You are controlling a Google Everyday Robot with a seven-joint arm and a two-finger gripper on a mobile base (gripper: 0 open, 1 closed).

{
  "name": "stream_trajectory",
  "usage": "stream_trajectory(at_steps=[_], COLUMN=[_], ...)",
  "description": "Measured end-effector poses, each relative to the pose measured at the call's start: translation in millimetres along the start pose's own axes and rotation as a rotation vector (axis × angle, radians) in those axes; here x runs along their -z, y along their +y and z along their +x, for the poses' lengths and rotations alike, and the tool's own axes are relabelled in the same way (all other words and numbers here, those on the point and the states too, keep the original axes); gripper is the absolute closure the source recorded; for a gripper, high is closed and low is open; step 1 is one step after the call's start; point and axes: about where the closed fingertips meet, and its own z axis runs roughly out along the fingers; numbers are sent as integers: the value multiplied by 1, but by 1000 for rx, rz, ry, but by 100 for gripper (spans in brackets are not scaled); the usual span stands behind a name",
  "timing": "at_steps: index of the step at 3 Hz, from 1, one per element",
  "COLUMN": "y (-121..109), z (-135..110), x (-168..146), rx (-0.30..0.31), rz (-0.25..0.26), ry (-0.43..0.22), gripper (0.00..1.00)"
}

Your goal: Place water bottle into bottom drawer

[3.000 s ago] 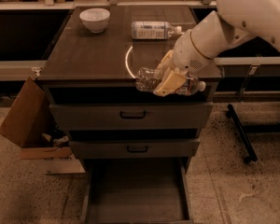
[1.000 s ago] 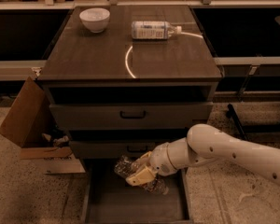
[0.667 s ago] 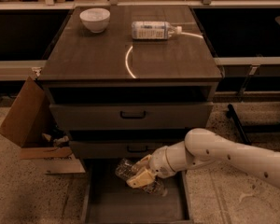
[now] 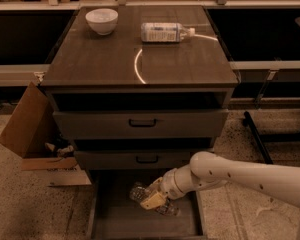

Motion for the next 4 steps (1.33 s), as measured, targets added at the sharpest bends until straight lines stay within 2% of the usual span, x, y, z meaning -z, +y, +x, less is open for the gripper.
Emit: stream_trajectory(at_steps=[1,2,3,4], y=[-24,-42,-59,-69], z=[36,72,115,137], x=[-29,-61,-97,-114], rx=[-44,-108,-196,-255], rz=[26,20,14,26], ry=[6,-2,-4,2], gripper=[100,100,97,75])
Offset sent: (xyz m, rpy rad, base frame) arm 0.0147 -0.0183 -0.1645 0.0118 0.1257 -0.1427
